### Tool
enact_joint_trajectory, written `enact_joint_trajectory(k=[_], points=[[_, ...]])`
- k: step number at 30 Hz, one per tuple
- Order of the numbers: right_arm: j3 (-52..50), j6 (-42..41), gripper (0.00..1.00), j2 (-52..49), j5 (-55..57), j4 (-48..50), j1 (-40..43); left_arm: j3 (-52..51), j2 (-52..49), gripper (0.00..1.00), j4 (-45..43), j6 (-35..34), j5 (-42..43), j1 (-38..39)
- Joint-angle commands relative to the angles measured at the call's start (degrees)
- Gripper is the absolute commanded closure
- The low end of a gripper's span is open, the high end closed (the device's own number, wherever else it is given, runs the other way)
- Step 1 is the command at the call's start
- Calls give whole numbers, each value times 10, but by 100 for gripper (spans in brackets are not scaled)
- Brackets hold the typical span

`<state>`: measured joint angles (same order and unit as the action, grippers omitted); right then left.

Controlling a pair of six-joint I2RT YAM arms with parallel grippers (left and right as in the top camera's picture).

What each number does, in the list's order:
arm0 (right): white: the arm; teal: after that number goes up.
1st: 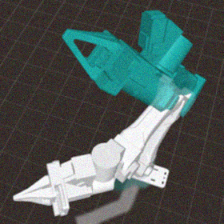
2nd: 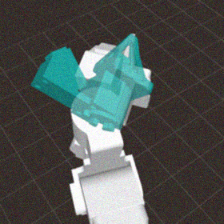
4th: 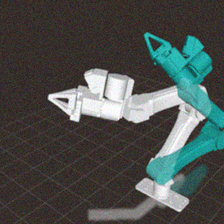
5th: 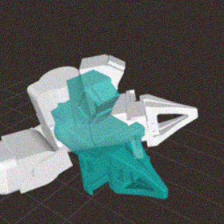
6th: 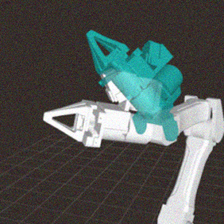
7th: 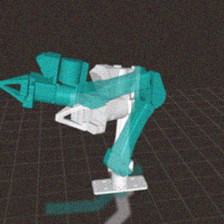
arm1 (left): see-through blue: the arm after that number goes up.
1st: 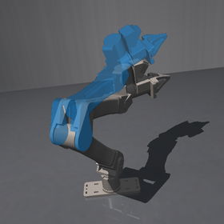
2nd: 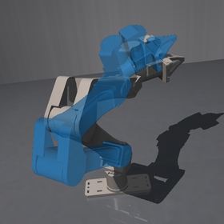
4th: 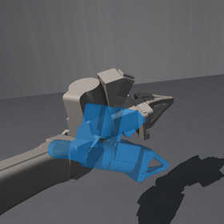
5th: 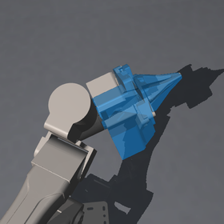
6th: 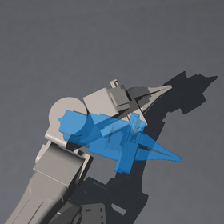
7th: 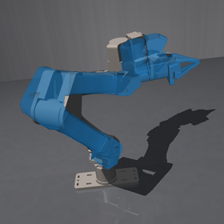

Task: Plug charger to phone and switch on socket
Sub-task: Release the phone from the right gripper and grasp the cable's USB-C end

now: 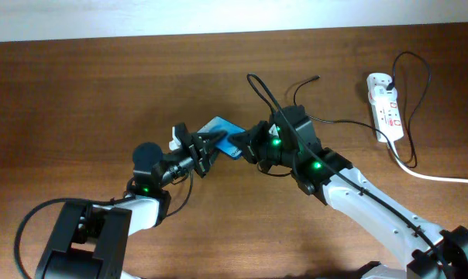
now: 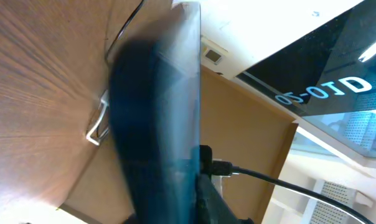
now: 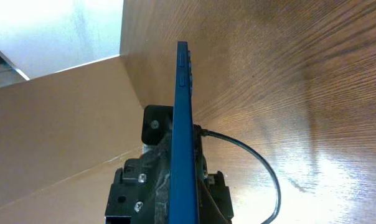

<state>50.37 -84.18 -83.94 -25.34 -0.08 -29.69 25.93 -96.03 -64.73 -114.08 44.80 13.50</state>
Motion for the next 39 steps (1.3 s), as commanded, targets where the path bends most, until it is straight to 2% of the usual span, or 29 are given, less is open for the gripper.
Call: enact_joint_trajectory(k=[1, 2, 3, 6, 7, 8, 9, 11, 12, 13, 14, 17, 20, 22, 25, 28, 31, 33, 36, 38, 39], points=[[1, 14, 89, 2, 27, -7, -3, 7, 6, 96, -12, 0, 28, 4], [1, 26, 80, 2, 27, -13, -3, 7, 6, 97, -12, 1, 28, 3], [1, 41, 75, 2, 27, -22, -3, 7, 6, 98, -11, 1, 24, 2], [1, 97, 38, 2, 58, -65, -3, 7, 6, 97, 41, 9, 21, -5], [1, 121, 26, 2, 96, -78, -3, 7, 6, 98, 88, 32, 19, -5], [1, 148, 19, 2, 141, -96, -3, 7, 6, 100, 128, 47, 21, -5], [1, 175, 1, 2, 215, -126, -3, 7, 6, 100, 158, 64, 24, -5], [1, 192, 1, 2, 334, -156, -2, 7, 6, 100, 185, 90, 24, -6], [1, 244, 1, 2, 366, -151, 2, 8, 6, 100, 185, 90, 24, -6], [4, 328, 1, 2, 367, -132, 16, 9, 6, 100, 186, 90, 24, -6], [19, 361, 1, 2, 346, -143, 35, 12, 6, 100, 186, 90, 24, -6], [129, 374, 1, -7, 336, -278, 113, 47, 5, 100, 201, 90, 24, -7], [223, 399, 0, -50, 336, -353, 162, 115, 3, 100, 287, 135, 35, -8], [331, 412, 2, -146, 335, -436, 191, 202, 2, 100, 412, 212, 64, -28], [450, 413, 9, -275, 335, -486, 212, 277, -6, 100, 461, 274, 126, -56], [539, 413, 16, -407, 332, -480, 219, 296, -10, 100, 479, 330, 174, -77], [549, 413, 19, -458, 331, -412, 219, 296, -10, 100, 550, 405, 173, -76], [549, 396, 25, -485, 327, -365, 219, 296, -10, 100, 589, 454, 169, -76], [549, 395, 34, -513, 325, -316, 219, 296, -10, 100, 610, 469, 152, -76], [549, 396, 50, -522, 330, -302, 219, 296, -10, 100, 610, 469, 139, -76], [549, 396, 63, -522, 330, -303, 219, 296, -10, 100, 610, 469, 135, -76]])
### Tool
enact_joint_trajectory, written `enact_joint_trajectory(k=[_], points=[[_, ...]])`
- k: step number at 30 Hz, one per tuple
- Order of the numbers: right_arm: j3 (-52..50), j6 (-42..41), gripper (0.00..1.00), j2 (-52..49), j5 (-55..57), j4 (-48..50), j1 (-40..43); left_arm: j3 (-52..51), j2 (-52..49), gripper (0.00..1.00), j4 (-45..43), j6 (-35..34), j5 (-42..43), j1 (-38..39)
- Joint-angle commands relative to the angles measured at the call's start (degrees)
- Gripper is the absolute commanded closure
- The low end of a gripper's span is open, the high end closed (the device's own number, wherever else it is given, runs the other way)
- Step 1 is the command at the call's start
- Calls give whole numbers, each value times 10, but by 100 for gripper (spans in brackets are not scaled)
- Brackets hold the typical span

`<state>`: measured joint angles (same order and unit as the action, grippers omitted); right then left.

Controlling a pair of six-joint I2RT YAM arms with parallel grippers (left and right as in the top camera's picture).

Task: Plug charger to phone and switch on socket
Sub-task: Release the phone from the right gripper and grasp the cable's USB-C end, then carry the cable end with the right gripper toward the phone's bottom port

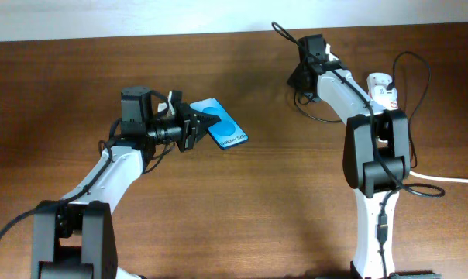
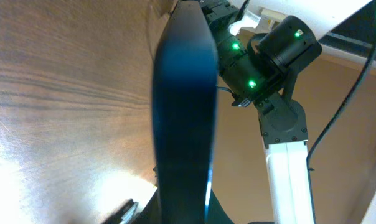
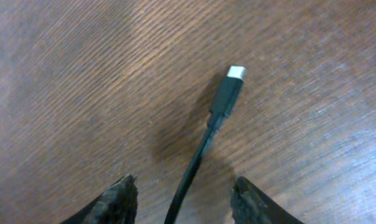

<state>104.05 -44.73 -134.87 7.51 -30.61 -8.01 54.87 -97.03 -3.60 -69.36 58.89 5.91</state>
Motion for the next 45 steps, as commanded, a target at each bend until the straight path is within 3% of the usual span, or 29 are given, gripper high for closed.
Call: enact_joint_trajectory(k=[1, 3, 4, 6, 9, 11, 12, 15, 18, 20, 25, 29, 32, 34, 38, 43, 45], points=[[12, 7, 69, -13, 2, -2, 2, 7, 0, 100, -2, 22, -8, -1], [13, 54, 89, -11, -13, -18, -2, 7, 0, 100, -2, 22, -4, -1], [13, 90, 92, -4, -32, -36, -3, 7, 0, 100, -2, 38, 9, -1], [13, 123, 94, 20, -41, -81, -6, 7, 0, 100, -2, 71, 33, -1], [13, 146, 96, 108, -47, -225, -11, 7, 0, 100, -7, 100, 80, -23], [13, 189, 96, 166, -98, -294, -13, 7, 0, 100, -9, 128, 110, -44], [13, 234, 96, 214, -175, -345, -16, 7, 0, 100, -9, 138, 129, -58], [13, 349, 96, 304, -282, -474, -30, 7, 0, 100, -50, 137, 158, -73], [12, 432, 95, 362, -374, -544, -55, 7, 0, 100, -127, 101, 178, -73], [8, 441, 96, 397, -389, -564, -90, 7, 0, 100, -167, 85, 181, -73], [-52, 384, 95, 478, -353, -509, -185, 7, 0, 100, -204, 44, 178, -70], [-182, 258, 96, 507, -142, -459, -213, 7, 0, 100, -204, 45, 183, -81], [-373, 225, 96, 505, -161, -299, -211, 7, 0, 100, -204, 45, 183, -118], [-441, 227, 95, 505, -161, -202, -211, 7, 0, 100, -203, 45, 186, -134], [-464, 228, 63, 494, -57, -169, -212, 7, 0, 100, -203, 45, 194, -136], [-464, 233, 50, 474, -23, -94, -213, 7, 0, 100, -197, 45, 193, -136], [-464, 249, 50, 469, -30, -90, -225, 7, 0, 100, -197, 40, 193, -136]])
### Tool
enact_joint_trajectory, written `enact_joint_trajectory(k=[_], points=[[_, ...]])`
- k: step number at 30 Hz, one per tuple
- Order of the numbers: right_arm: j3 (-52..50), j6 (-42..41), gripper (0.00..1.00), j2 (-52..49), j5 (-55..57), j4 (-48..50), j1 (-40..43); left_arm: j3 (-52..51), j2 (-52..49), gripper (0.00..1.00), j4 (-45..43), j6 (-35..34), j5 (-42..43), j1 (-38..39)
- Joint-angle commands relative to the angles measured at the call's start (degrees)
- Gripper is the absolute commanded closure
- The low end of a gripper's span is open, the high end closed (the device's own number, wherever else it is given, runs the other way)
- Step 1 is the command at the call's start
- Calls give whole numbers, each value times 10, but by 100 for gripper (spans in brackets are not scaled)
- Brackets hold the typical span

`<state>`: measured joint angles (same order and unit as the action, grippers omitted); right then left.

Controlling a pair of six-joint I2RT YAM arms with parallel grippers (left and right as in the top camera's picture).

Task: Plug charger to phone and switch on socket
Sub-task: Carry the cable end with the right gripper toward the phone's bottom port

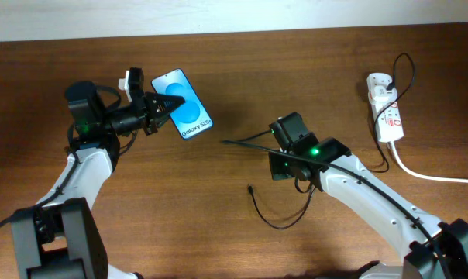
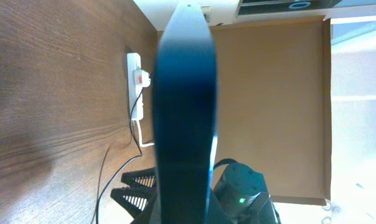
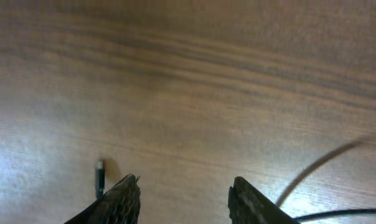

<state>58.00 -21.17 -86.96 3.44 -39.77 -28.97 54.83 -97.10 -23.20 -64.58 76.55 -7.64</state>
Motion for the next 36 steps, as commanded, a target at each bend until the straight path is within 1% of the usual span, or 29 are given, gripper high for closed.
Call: enact_joint_trajectory(k=[1, 2, 4, 7, 9, 12, 15, 17, 21, 23, 29, 33, 36], points=[[-3, 48, 46, -16, 2, -3, -39, 7, 0, 100, -1, -24, 14, -1], [-3, 57, 43, -20, 2, -5, -56, 7, 0, 100, -1, -34, 7, -3], [-3, 57, 42, -37, 3, -4, -94, 7, 0, 100, -1, -38, -9, -23], [-3, 57, 43, -73, 21, -2, -126, 7, 0, 100, 3, -45, -7, -82], [-3, 58, 44, -93, 29, 8, -142, 7, 0, 100, 40, -44, -7, -120], [-3, 59, 48, -101, 57, 1, -167, 7, 0, 100, 71, -44, -7, -146], [-4, 59, 50, -106, 58, -31, -181, 7, 0, 100, 75, -44, -9, -148], [-4, 59, 54, -116, 59, -33, -191, 7, 0, 100, 75, -44, -10, -148], [-4, 67, 54, -131, 56, -42, -214, 7, 0, 100, 75, -39, -11, -148], [-4, 74, 54, -133, 65, -42, -232, 7, 0, 100, 75, -26, -11, -148], [-4, 74, 54, -143, 65, -37, -231, 7, 0, 100, 75, -22, -11, -148], [-3, 77, 59, -165, 73, -32, -230, 7, 0, 100, 75, -17, -9, -148], [-3, 90, 60, -166, 80, -20, -230, 7, 0, 100, 75, -17, -9, -148]])
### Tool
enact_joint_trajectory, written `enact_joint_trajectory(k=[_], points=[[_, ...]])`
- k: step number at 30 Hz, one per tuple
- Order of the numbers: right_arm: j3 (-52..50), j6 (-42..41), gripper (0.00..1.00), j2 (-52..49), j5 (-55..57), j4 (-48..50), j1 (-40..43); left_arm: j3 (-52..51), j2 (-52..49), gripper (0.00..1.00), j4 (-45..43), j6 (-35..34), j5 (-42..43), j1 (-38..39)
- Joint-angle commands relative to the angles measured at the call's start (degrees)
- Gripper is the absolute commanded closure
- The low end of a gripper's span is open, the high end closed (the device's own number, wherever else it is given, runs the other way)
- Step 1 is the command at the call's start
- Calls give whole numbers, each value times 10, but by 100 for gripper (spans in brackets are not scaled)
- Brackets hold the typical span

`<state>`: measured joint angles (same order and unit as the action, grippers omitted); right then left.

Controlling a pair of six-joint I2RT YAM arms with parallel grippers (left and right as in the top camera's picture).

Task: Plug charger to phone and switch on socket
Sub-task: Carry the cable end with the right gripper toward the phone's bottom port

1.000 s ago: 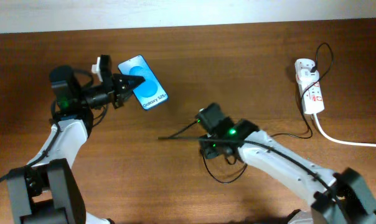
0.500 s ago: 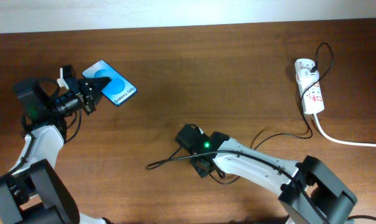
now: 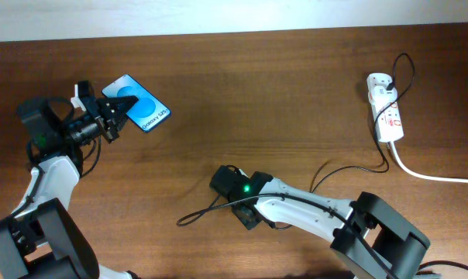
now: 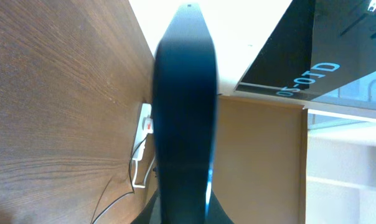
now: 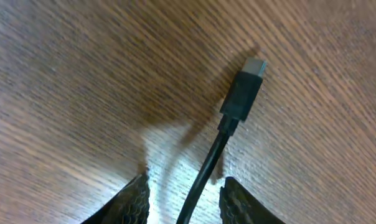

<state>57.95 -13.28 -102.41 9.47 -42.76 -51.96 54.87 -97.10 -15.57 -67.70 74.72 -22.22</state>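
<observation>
A blue phone [image 3: 137, 111] is held off the table at the far left, with my left gripper [image 3: 110, 118] shut on it. The left wrist view sees the phone [image 4: 185, 112] edge-on and blurred. The black charger cable [image 3: 199, 215] lies on the table at the front centre. Its plug [image 5: 244, 93] lies flat just ahead of my right gripper [image 5: 183, 190]. That gripper is open, with the cable running between its fingers. My right gripper [image 3: 235, 198] is low over the wood. The white socket strip [image 3: 385, 108] lies at the far right.
The wooden table [image 3: 242, 85] fills the view. The strip's white lead [image 3: 435, 177] runs off the right edge. The socket strip [image 4: 145, 124] also shows small behind the phone in the left wrist view.
My left gripper has carried the phone further left. My right gripper has moved from the table's middle to the front centre, and the plug now lies just ahead of its open fingers.
First both grippers met at the phone in the middle of the table. Then my right gripper was at the back near the socket strip, open over the plug, while my left held the phone centre-left. Since then the phone has gone left and my right gripper forward.
</observation>
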Motion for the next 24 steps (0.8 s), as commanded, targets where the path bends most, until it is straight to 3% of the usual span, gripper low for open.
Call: enact_joint_trajectory(k=[1, 6, 8, 10, 14, 18, 22, 24], points=[[-2, 11, 61, -11, 25, 12, 0, 7, 0, 100, -1, 14, 9, -2], [-3, 10, 73, -12, 32, 14, 0, 7, 0, 100, -1, 14, 10, -2], [-2, 10, 81, -12, 33, 14, 0, 7, 0, 100, -1, 14, 10, -2], [6, 10, 96, -11, 42, 2, 0, 7, 0, 100, 39, 15, 3, -2], [84, -25, 96, 19, 30, -52, 20, 7, 0, 100, 148, 62, -30, -2], [133, -43, 96, 131, -118, -89, 85, 7, 0, 100, 147, 89, -23, 47], [132, -85, 96, 292, -171, -192, 147, 7, -3, 100, 61, 50, -39, 149], [113, -99, 96, 345, -214, -188, 148, 7, -17, 100, -26, 18, -39, 190]])
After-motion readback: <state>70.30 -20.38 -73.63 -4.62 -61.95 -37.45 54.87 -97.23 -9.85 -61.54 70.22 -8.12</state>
